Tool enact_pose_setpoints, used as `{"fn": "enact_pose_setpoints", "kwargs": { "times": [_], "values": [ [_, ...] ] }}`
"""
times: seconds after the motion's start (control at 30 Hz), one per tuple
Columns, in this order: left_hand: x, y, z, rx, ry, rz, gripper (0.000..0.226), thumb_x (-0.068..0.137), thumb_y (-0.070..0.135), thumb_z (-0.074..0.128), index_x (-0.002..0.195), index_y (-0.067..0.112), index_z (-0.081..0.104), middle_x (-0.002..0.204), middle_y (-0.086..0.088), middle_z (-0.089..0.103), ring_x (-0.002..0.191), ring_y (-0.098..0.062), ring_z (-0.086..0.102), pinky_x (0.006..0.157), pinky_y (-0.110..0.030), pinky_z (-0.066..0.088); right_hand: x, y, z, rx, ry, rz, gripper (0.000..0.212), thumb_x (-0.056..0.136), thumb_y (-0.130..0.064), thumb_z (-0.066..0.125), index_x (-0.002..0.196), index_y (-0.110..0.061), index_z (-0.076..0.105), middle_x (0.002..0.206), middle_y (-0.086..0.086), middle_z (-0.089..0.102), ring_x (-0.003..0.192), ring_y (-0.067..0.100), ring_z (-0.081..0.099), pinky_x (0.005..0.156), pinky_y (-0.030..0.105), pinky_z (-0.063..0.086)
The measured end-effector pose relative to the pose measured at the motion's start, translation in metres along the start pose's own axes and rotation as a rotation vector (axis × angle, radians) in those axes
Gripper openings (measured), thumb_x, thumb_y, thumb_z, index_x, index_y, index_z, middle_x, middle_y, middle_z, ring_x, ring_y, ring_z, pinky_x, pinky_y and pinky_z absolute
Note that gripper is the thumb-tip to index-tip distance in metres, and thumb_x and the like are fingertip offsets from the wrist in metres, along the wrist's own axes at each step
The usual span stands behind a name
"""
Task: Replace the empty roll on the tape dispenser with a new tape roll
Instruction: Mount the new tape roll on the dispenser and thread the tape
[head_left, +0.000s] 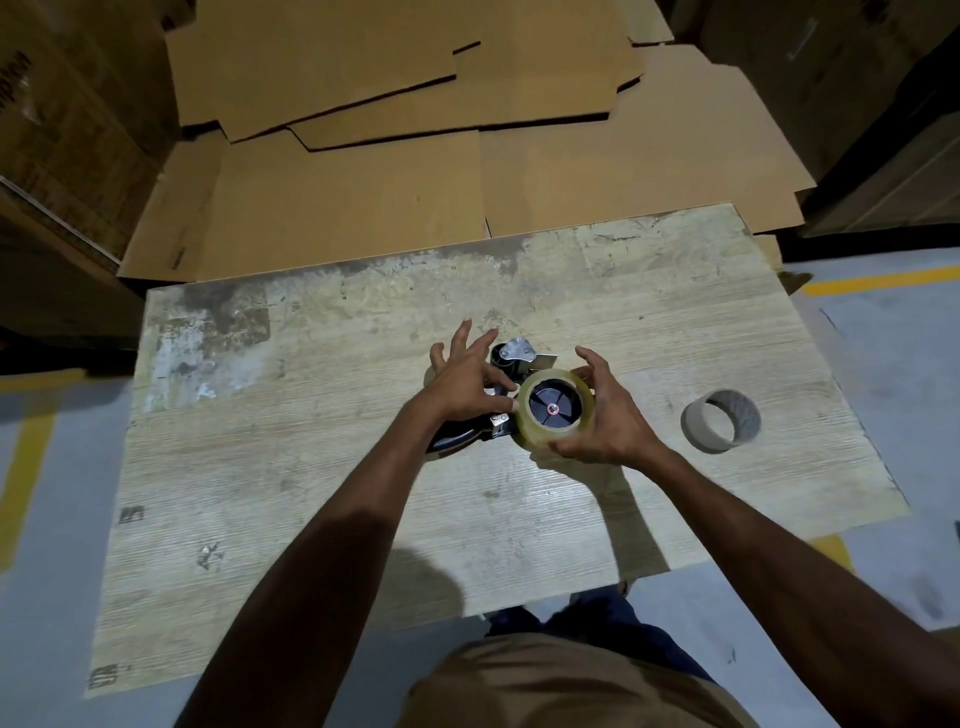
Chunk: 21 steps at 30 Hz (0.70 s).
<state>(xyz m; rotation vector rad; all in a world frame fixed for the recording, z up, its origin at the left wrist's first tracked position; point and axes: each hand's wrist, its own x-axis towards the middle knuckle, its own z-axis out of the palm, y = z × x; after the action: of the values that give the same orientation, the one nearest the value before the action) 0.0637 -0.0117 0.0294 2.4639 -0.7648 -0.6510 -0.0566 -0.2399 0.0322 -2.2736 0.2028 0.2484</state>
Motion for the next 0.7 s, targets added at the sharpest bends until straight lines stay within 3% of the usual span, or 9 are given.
{"fn": "enact_pose_setpoints", "kwargs": {
  "times": [0.23, 0.47, 0.6, 0.7],
  "values": [
    [0.019, 0.018, -0.019, 0.108, -0.209, -0.031, 0.028, 0.082, 0.043, 0.082, 0.107, 0.032, 0.081, 0.172, 0.005, 0.004, 0.154, -0.024, -0.023, 0.118, -0.065, -0.011, 0.0, 0.0, -0.004, 0.03, -0.022, -0.006, 0.139, 0.047, -0.038, 0.099, 0.158, -0.036, 0.015, 0.134, -0.001, 0.056, 0.119, 0.017, 0.059, 0.097, 0.03, 0.051],
    [0.017, 0.011, -0.011, 0.039, -0.14, -0.006, 0.017, 0.085, 0.031, 0.081, 0.102, 0.029, 0.083, 0.169, 0.005, 0.018, 0.155, -0.023, -0.004, 0.113, -0.053, 0.012, 0.0, 0.003, -0.003, 0.044, -0.028, -0.018, 0.137, 0.051, -0.03, 0.101, 0.16, -0.031, 0.017, 0.133, -0.006, 0.052, 0.116, 0.012, 0.056, 0.091, 0.018, 0.042],
    [0.015, 0.012, -0.011, 0.062, -0.109, 0.005, 0.015, 0.086, 0.031, 0.079, 0.1, 0.026, 0.083, 0.17, 0.002, 0.017, 0.156, -0.022, -0.006, 0.116, -0.052, 0.009, -0.001, 0.003, 0.0, 0.044, -0.025, -0.008, 0.138, 0.052, -0.032, 0.101, 0.16, -0.033, 0.015, 0.139, -0.003, 0.05, 0.12, 0.012, 0.053, 0.097, 0.023, 0.043],
    [0.017, 0.011, -0.015, 0.071, -0.16, 0.001, 0.02, 0.083, 0.034, 0.081, 0.102, 0.028, 0.082, 0.171, 0.005, 0.01, 0.156, -0.02, -0.012, 0.117, -0.054, 0.004, -0.003, 0.0, 0.008, 0.034, -0.002, -0.019, 0.141, 0.05, -0.047, 0.101, 0.16, -0.033, 0.013, 0.148, 0.001, 0.048, 0.133, 0.018, 0.051, 0.108, 0.032, 0.045]
  ]
}}
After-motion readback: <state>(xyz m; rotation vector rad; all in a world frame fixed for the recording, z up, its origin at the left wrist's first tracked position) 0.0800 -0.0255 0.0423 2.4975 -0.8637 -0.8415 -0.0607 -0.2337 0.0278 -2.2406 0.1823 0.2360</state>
